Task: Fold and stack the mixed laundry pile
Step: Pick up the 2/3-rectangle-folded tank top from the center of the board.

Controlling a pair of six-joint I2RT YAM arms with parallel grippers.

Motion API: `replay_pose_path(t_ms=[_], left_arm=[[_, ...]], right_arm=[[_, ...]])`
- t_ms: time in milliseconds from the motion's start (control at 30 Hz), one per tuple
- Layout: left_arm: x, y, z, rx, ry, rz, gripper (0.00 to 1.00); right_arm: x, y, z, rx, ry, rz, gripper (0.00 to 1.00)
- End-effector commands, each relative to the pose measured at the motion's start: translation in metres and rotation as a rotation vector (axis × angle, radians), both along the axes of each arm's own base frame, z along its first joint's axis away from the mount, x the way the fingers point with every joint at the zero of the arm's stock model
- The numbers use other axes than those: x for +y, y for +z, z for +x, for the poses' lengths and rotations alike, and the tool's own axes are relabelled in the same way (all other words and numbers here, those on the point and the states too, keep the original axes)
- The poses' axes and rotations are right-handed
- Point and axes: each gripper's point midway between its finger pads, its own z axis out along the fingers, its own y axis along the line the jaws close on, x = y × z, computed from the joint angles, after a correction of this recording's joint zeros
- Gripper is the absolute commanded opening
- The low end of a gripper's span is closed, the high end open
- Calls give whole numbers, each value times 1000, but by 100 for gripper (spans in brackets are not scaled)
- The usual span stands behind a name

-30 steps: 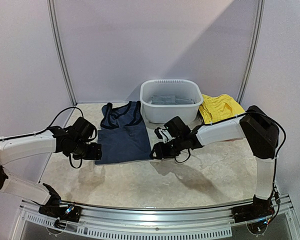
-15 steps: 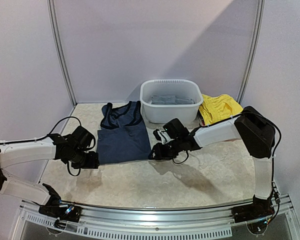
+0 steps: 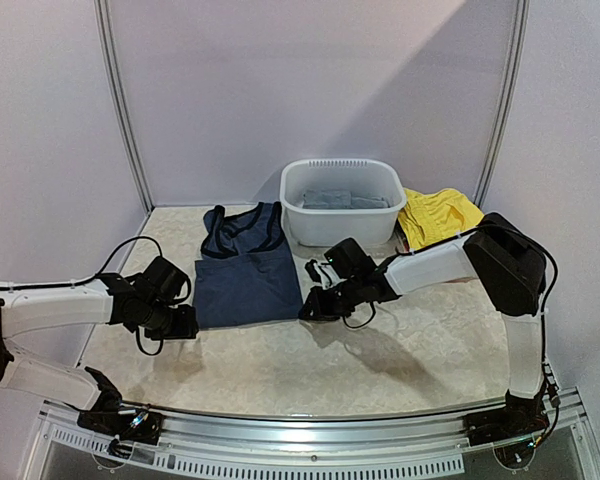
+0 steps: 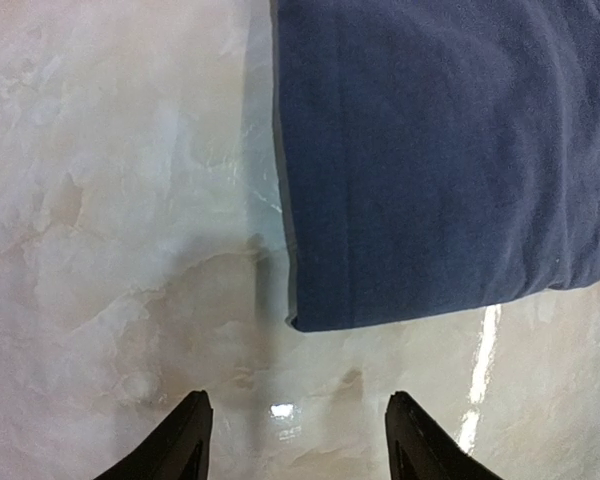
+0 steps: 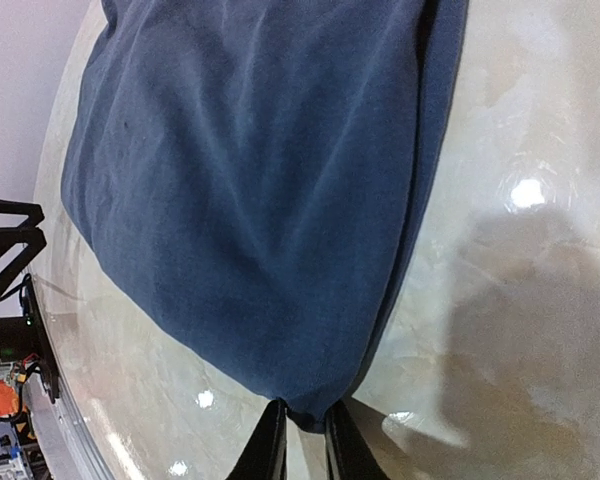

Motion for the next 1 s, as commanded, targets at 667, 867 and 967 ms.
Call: replay_pose_path(t_ms=[667, 867, 967], left_arm=[[9, -27, 18, -43, 65, 26, 33], [8, -34, 22, -41, 62, 36, 28], [5, -35, 25, -48, 51, 32, 28]], right_arm=[[-6, -26, -4, 37, 10, -65, 0], [-8, -28, -3, 35, 9, -71, 0], [-8, -28, -2, 36, 7, -72, 0]])
